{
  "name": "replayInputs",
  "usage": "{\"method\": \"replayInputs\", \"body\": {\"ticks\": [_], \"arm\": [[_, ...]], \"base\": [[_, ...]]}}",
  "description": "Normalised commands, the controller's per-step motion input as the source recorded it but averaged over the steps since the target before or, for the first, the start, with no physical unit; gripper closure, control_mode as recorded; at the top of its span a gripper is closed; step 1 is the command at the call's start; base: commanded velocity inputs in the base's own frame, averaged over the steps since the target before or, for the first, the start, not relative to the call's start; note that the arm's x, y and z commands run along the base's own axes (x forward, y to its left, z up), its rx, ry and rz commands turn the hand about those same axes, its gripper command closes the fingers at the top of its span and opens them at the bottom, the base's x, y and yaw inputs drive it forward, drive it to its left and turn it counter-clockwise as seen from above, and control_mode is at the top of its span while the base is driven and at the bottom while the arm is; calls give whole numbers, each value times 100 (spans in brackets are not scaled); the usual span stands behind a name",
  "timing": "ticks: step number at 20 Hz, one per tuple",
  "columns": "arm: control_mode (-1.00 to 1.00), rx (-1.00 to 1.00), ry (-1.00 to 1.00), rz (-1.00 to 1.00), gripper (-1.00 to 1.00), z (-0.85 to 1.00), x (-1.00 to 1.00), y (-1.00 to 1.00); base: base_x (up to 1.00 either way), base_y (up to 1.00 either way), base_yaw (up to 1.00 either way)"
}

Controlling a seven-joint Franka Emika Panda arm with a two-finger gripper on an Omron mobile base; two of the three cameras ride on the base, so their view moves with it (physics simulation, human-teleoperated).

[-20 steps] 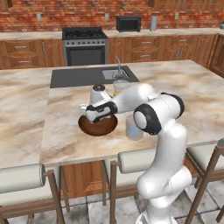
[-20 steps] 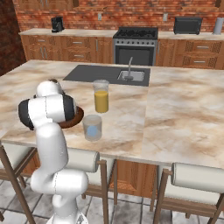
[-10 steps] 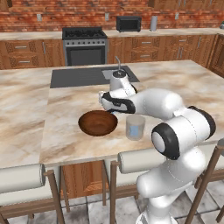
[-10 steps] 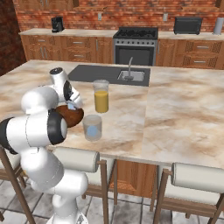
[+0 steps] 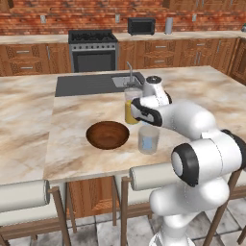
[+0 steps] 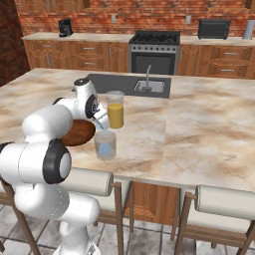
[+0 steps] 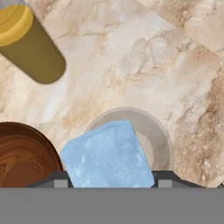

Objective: There are two ice cubes in the ice bowl. Place both ice cubes in the glass cup.

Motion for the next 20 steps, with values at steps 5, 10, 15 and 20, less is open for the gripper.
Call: {"method": "replayInputs", "body": {"ticks": [5,10,15,20], "arm": [[-100,21,1,-5,100,-12,0,-35],[-100,27,0,-5,100,-1,-1,-4],[-100,-2,0,0,100,-7,0,2],[-100,-15,1,6,100,-23,0,16]], "base": [[0,0,0],[0,0,0],[0,0,0],[0,0,0]]}}
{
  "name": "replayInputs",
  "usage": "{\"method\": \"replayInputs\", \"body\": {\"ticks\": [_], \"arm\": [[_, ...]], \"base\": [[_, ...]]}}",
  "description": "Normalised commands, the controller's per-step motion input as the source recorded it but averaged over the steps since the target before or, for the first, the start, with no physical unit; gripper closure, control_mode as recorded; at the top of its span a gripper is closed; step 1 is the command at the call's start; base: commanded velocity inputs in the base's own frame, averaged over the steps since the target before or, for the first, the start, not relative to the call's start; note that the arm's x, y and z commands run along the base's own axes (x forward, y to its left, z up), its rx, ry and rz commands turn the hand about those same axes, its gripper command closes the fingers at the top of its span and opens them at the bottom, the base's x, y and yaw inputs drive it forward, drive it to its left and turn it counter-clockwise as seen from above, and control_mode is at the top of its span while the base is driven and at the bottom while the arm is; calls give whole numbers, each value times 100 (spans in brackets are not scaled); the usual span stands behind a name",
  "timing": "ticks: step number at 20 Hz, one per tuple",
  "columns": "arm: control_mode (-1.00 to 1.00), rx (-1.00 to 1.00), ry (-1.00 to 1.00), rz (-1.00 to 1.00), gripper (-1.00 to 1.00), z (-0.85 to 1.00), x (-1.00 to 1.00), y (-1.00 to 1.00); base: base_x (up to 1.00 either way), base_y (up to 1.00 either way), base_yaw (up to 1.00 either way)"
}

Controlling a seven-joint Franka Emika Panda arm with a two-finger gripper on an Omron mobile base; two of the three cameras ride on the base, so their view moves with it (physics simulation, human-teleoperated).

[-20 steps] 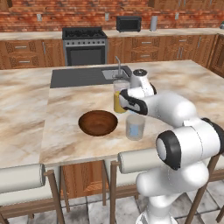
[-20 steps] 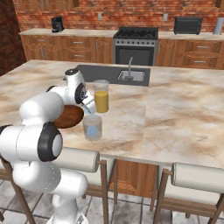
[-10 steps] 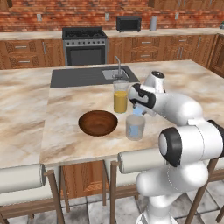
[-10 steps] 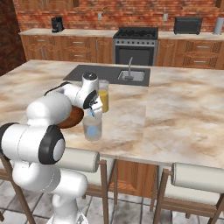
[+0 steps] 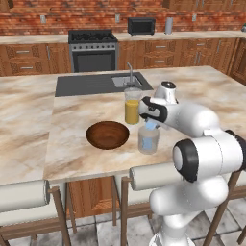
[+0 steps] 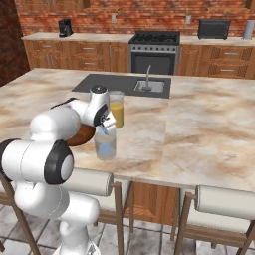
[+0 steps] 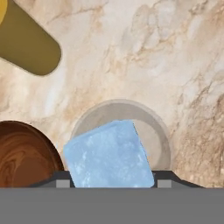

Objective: There are two ice cubes in the ice bowl. Place both ice cubes in the glass cup.

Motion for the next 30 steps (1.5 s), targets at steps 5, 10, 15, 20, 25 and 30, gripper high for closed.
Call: {"method": "replayInputs", "body": {"ticks": [5,10,15,20,25,30], "arm": [[-100,-8,5,0,100,-3,0,10],[-100,-12,6,3,100,-20,0,0],[-100,-5,3,3,100,-3,4,0],[-100,0,4,0,100,-2,6,0],[-100,0,1,0,100,-2,7,0],[-100,0,0,0,100,0,18,0]], "base": [[0,0,0],[0,0,0],[0,0,0],[0,0,0],[0,0,0],[0,0,0]]}}
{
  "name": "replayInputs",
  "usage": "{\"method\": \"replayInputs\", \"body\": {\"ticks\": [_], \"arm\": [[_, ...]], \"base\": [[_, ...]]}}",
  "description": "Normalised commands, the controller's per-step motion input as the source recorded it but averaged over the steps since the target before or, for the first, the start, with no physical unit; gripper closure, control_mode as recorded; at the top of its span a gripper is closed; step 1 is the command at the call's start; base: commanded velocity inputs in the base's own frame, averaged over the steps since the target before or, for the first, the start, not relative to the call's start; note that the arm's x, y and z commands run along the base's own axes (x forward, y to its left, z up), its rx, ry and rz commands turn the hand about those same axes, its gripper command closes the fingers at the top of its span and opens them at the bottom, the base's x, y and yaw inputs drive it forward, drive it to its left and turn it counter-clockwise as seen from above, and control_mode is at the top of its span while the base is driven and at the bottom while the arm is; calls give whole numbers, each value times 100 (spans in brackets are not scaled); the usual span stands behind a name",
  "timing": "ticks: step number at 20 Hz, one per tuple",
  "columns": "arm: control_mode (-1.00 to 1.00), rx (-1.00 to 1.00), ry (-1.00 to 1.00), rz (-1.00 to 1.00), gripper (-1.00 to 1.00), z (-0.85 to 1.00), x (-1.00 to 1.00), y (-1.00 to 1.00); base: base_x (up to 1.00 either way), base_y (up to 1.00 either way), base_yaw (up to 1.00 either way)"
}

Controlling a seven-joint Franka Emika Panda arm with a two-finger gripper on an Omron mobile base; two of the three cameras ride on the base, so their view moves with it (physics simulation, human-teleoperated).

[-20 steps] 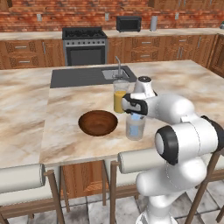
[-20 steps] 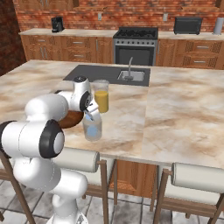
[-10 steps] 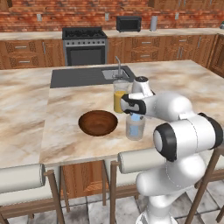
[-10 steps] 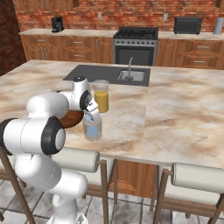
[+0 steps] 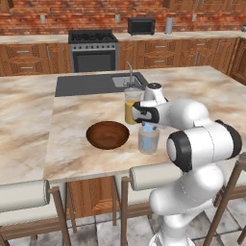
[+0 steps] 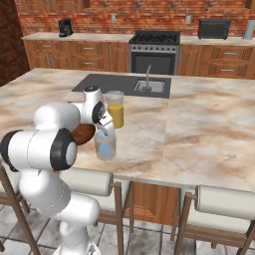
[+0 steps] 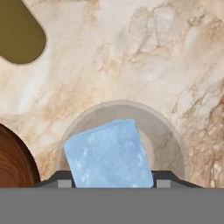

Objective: There are two ice cubes in the ice bowl. Place both ice cubes in the glass cup.

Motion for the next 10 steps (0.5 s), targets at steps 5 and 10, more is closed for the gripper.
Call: {"method": "replayInputs", "body": {"ticks": [5,10], "arm": [[-100,0,1,0,100,-11,3,0],[-100,0,0,0,-100,-5,1,0]], "base": [[0,0,0],[0,0,0]]}}
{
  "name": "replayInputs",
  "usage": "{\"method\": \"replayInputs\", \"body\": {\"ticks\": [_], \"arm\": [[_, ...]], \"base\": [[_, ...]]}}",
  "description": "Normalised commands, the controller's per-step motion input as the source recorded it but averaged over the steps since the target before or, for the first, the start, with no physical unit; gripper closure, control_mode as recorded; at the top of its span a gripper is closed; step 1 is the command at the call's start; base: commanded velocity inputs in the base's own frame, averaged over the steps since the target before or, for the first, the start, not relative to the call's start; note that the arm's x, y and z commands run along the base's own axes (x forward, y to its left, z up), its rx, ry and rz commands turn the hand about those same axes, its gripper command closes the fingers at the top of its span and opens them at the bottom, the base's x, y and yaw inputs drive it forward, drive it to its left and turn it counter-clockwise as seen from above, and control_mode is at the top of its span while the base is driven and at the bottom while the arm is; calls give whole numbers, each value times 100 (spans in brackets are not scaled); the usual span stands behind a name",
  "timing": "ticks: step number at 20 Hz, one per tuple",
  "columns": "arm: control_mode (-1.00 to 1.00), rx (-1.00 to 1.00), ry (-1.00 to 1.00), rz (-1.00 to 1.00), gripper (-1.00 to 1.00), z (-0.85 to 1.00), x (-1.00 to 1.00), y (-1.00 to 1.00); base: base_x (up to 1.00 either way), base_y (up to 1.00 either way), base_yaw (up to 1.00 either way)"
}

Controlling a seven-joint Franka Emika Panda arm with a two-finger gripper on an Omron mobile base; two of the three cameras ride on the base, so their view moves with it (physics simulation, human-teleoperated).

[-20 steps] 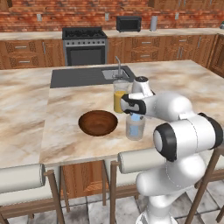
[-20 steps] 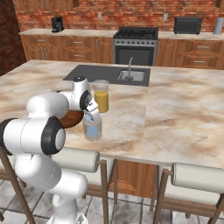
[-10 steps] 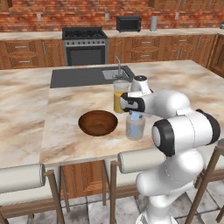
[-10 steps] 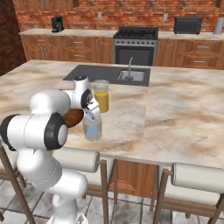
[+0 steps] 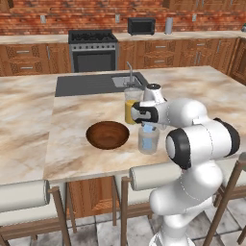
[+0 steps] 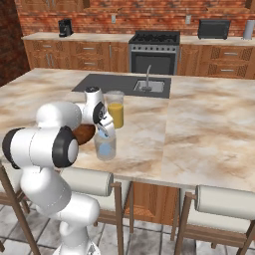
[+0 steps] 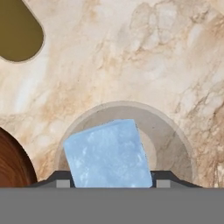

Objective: There are two ice cubes in the ice bowl. Place both ice cubes in the glass cup.

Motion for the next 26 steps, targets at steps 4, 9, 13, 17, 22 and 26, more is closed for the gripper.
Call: {"method": "replayInputs", "body": {"ticks": [4,9,13,17,22,26], "arm": [[-100,0,0,0,-100,2,0,0],[-100,0,0,0,-100,19,0,0],[-100,1,0,0,-100,27,-64,0],[-100,2,0,0,-100,8,-100,-12],[-100,2,2,0,-100,-4,-100,-28],[-100,1,0,0,-100,-48,-100,-30]], "base": [[0,0,0],[0,0,0],[0,0,0],[0,0,0],[0,0,0],[0,0,0]]}}
